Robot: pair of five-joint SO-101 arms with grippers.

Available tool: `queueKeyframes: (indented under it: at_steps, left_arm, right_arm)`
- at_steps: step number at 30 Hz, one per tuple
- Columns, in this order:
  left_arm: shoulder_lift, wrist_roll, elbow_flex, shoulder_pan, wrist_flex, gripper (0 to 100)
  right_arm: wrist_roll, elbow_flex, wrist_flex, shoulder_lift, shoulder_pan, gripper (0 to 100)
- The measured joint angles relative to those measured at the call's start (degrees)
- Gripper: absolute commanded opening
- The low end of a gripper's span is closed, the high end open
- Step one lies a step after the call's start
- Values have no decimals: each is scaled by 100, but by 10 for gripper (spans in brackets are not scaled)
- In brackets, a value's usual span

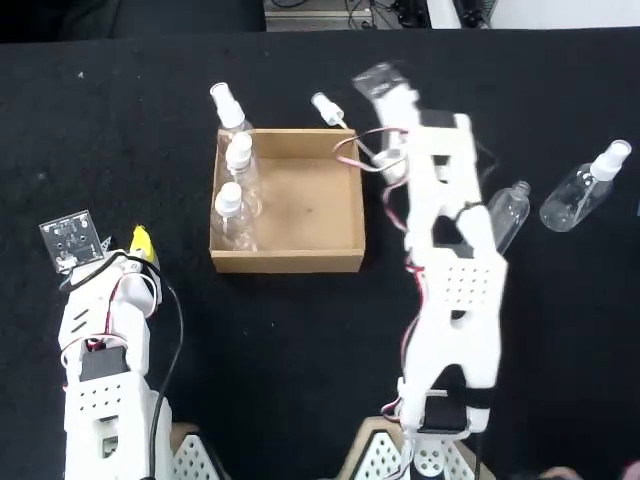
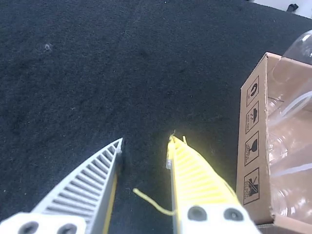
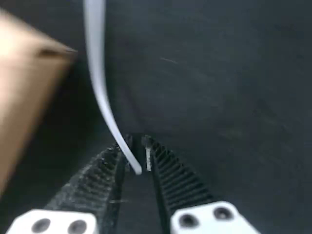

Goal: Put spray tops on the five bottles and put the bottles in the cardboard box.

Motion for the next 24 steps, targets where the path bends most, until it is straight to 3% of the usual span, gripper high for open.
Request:
queueKeyframes:
  at_steps: [9,12,15,18,24]
  left_arm:
    - [0,0,0,0,0,128]
    - [0,0,0,0,0,129]
    - [0,0,0,0,0,129]
    - [0,0,0,0,0,129]
    - [0,0,0,0,0,129]
  right_arm:
    - [-492,-378,0,105,1037,18]
    - [-527,-554,211,105,1196,127]
    - [-510,-958,888,105,1046,238]
    - [-378,-1407,1538,105,642,228]
    - [26,-1644,1451,510,26,191]
